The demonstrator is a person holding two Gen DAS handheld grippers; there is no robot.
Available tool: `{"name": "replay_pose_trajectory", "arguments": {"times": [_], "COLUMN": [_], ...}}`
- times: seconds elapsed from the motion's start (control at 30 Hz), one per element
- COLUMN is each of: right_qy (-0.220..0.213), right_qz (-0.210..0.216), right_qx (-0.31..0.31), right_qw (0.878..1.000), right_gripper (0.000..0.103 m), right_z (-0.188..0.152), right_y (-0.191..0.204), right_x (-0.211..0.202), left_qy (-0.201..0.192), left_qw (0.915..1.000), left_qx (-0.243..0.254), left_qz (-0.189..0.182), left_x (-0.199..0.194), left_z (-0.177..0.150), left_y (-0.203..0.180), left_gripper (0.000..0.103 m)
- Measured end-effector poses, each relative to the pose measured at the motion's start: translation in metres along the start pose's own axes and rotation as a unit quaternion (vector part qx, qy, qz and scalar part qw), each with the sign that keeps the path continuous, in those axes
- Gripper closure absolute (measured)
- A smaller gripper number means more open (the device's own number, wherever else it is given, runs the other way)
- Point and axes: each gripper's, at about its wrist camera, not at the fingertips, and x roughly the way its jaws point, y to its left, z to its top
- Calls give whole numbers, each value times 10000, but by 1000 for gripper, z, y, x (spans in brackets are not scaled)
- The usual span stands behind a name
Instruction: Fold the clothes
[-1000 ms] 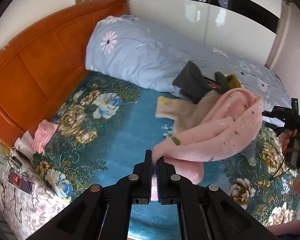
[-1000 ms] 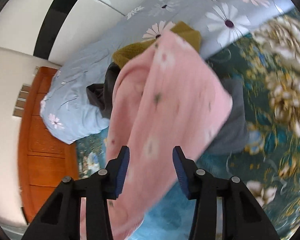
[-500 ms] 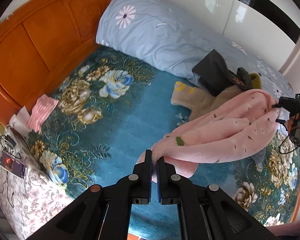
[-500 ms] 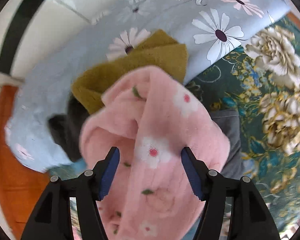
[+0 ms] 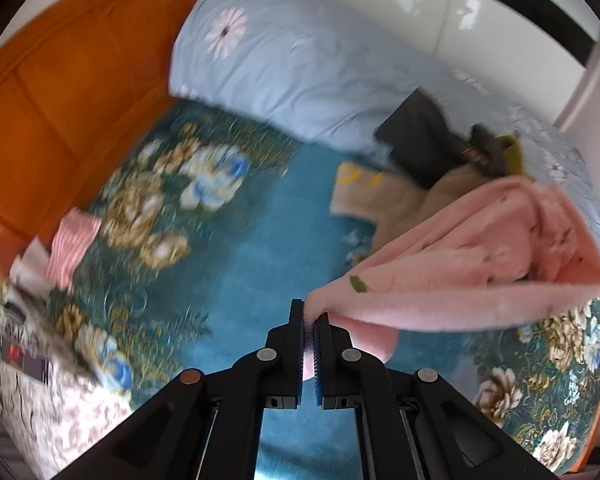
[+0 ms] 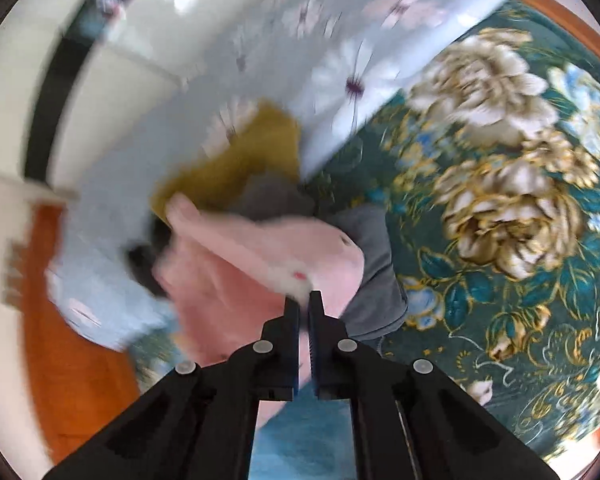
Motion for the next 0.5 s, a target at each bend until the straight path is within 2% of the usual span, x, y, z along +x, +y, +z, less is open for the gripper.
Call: {"name": "replay_pose_trajectory", "arguments": {"times": [0.1, 0.17, 0.23, 0.37, 0.5], "right_qy": [-781, -986, -997, -603, -42], "right_qz": [198, 133, -103, -71, -116], "right_qx": [-110, -136, -57, 177, -14], "right_qw": [9967, 9949, 9950, 9980, 9999], "right_gripper": [103, 103, 103, 100, 100], "right_z": [-2, -5, -11, -33, -57], "right_y": [-12, -24, -45, -72, -53], "right_x": [-88, -119, -135, -116, -58], "left_qy": [-187, -122, -55, 0, 42], "left_qw": [9995, 9993, 9991, 9981, 9984], "left_qx": [262, 308, 341, 552, 495], "left_qz": [-81, -163, -248, -276, -276], "left_x": [-9, -7, -5, -10, -16], "left_z": [6, 6, 3, -8, -17], "left_y": [-15, -21, -28, -38, -34], "left_gripper": [99, 99, 99, 99, 99]}}
